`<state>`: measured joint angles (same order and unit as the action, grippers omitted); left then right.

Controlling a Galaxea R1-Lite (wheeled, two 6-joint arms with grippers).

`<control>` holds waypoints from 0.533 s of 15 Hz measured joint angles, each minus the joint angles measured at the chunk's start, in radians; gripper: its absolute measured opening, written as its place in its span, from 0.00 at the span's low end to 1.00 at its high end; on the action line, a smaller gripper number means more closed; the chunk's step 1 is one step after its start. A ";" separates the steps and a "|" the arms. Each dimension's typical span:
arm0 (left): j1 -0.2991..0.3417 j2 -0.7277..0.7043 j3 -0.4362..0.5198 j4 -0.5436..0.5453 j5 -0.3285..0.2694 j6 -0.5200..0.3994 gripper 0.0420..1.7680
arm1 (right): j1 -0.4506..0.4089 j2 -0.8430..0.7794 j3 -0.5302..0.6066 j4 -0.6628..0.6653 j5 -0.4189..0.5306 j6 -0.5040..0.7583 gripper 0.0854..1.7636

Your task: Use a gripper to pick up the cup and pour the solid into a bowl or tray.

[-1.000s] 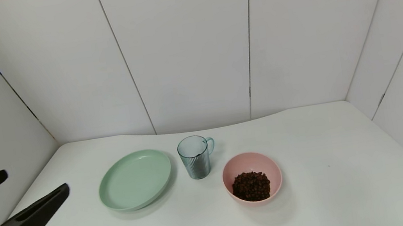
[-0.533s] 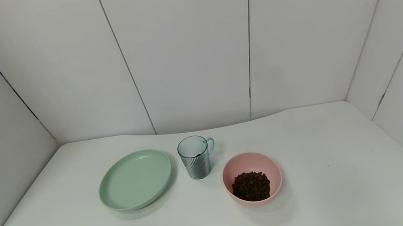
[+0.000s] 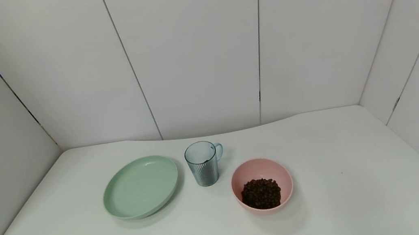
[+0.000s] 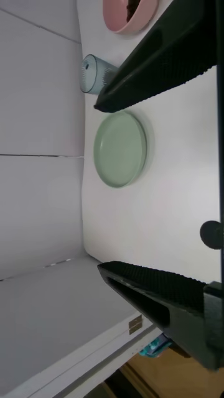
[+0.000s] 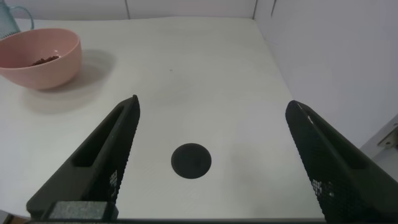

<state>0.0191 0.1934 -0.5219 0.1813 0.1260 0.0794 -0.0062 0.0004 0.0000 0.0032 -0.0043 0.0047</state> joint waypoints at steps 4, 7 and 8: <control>-0.015 -0.111 0.054 -0.001 -0.029 0.001 0.97 | 0.000 0.000 0.000 0.000 0.000 0.000 0.97; -0.017 -0.172 0.142 -0.053 -0.024 -0.003 0.97 | 0.000 0.000 0.000 0.000 0.000 -0.001 0.97; -0.017 -0.182 0.182 -0.103 -0.026 0.001 0.97 | 0.000 0.000 0.000 0.000 0.000 -0.001 0.97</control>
<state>0.0017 0.0115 -0.3396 0.0779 0.1004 0.0809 -0.0062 0.0004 0.0000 0.0032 -0.0043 0.0038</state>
